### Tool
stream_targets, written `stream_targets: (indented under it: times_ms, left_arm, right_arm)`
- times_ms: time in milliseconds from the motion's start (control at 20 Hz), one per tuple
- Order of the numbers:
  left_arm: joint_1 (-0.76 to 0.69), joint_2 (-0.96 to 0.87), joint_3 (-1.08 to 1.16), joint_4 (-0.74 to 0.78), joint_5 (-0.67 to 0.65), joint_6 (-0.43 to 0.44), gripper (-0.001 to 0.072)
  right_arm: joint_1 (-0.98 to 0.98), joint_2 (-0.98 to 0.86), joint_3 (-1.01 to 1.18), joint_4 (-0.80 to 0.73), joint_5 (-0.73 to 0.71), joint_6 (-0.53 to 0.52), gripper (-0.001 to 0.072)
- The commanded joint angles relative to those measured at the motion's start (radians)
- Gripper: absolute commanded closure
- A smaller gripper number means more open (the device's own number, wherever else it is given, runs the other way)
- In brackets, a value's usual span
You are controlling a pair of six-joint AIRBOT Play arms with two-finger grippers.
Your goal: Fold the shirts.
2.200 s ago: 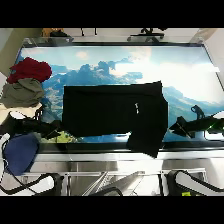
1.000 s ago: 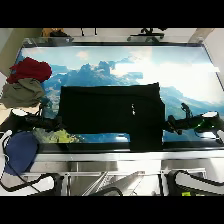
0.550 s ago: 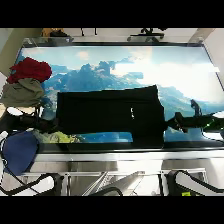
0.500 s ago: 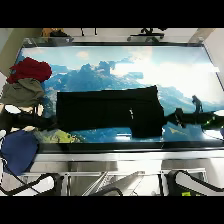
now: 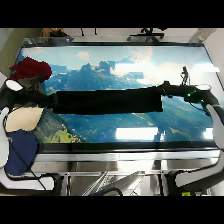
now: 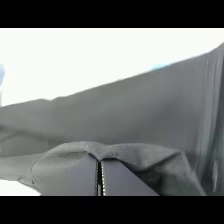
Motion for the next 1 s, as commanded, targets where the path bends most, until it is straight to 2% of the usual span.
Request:
stream_targets:
  times_ms: [0, 150, 200, 250, 300, 350, 400, 450, 500, 600, 750, 950]
  left_arm:
    - [-0.020, -0.185, 0.169, -0.002, 0.003, -0.019, 0.0693]
    - [-0.020, -0.306, 0.269, -0.002, -0.017, -0.031, 0.0690]
    - [-0.020, -0.335, 0.299, -0.002, -0.036, -0.035, 0.0613]
    - [-0.020, -0.359, 0.330, -0.002, -0.062, -0.051, 0.0197]
    - [-0.020, -0.375, 0.358, -0.002, -0.084, -0.080, 0.0006]
    - [-0.018, -0.381, 0.385, -0.002, -0.103, -0.084, 0.0006]
    - [-0.017, -0.383, 0.418, -0.002, -0.122, -0.084, 0.0005]
    - [-0.016, -0.383, 0.457, -0.002, -0.139, -0.086, 0.0005]
    - [-0.014, -0.383, 0.497, -0.002, -0.156, -0.094, 0.0005]
    - [-0.007, -0.383, 0.577, -0.001, -0.193, -0.131, 0.0006]
    - [-0.007, -0.383, 0.670, -0.003, -0.230, -0.200, 0.0006]
    - [-0.046, -0.381, 0.712, -0.003, -0.277, -0.211, 0.0006]
  right_arm:
    - [0.048, -0.197, 0.180, 0.014, -0.053, -0.013, 0.0691]
    - [0.051, -0.259, 0.202, 0.013, -0.054, -0.040, 0.0679]
    - [0.049, -0.262, 0.202, 0.006, -0.054, -0.056, 0.0568]
    - [0.041, -0.258, 0.210, -0.012, -0.045, -0.061, 0.0445]
    - [0.023, -0.248, 0.229, -0.051, -0.020, -0.061, 0.0404]
    - [0.005, -0.235, 0.251, -0.089, 0.013, -0.060, 0.0374]
    - [-0.016, -0.219, 0.277, -0.144, 0.033, -0.058, 0.0170]
    - [-0.034, -0.204, 0.296, -0.208, 0.038, -0.034, 0.0046]
    - [-0.055, -0.192, 0.305, -0.268, 0.038, 0.016, 0.0014]
    - [-0.084, -0.195, 0.305, -0.315, 0.073, 0.064, 0.0014]
    - [-0.074, -0.245, 0.305, -0.325, 0.169, 0.068, 0.0014]
    - [-0.007, -0.320, 0.305, -0.324, 0.191, 0.067, 0.0014]
